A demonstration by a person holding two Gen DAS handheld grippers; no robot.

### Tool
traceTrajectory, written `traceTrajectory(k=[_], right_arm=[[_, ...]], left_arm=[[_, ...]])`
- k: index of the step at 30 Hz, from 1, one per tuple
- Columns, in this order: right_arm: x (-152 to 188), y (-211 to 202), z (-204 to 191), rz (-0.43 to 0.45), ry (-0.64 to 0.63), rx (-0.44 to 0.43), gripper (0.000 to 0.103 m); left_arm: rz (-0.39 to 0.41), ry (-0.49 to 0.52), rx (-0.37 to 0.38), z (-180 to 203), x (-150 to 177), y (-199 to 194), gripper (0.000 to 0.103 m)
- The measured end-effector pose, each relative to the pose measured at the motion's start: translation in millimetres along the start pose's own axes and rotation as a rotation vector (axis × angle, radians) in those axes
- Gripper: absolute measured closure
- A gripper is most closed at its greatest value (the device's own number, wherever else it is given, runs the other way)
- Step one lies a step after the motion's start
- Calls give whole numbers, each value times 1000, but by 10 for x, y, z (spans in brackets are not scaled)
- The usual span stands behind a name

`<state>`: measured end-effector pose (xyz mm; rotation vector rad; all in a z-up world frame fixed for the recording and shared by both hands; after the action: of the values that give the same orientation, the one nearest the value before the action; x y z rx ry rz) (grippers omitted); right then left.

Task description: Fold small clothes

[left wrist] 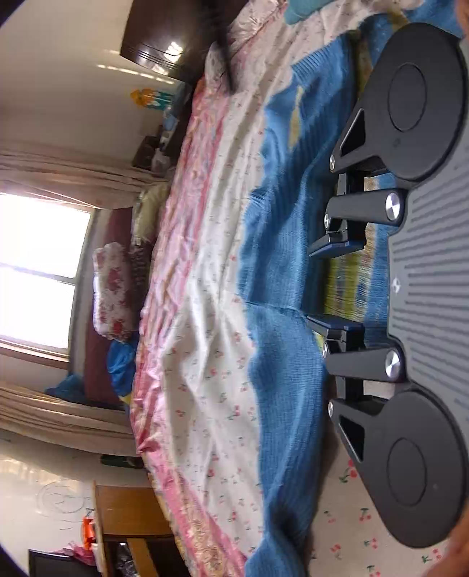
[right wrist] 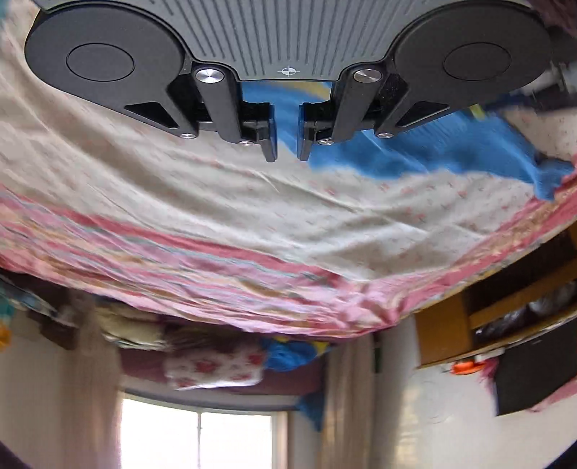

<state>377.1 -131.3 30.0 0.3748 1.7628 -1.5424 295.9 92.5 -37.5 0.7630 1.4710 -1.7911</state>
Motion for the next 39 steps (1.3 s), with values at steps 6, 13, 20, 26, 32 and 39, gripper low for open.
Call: traceTrajectory(k=[6, 13, 20, 26, 32, 39], right_arm=[[616, 324, 254, -135, 46, 35, 89], [777, 332, 620, -126, 103, 148, 95], [717, 66, 464, -8, 99, 108, 85], [556, 179, -166, 16, 36, -80, 85], [690, 457, -520, -80, 6, -184, 85], [772, 124, -489, 3, 40, -165, 83]], left_arm=[[7, 51, 36, 313, -221, 99, 63], [-162, 169, -71, 372, -74, 514, 62], [-234, 228, -113, 321, 34, 237, 61], [-199, 186, -101, 302, -29, 74, 62], [-148, 143, -100, 308, -147, 190, 62], [-205, 85, -109, 107, 54, 114, 62]])
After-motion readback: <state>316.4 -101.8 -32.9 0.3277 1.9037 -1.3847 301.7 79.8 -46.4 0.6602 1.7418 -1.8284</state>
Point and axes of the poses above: each gripper's, at about its wrist camera, not at the fingertips, and y roughly the way its jaws point, z to its right, x to its underside, the point moved 7 cm from there along y, roughly the way its jaws point, and after that the axes turned 8 degrees about -z, right-handed, at the moved point
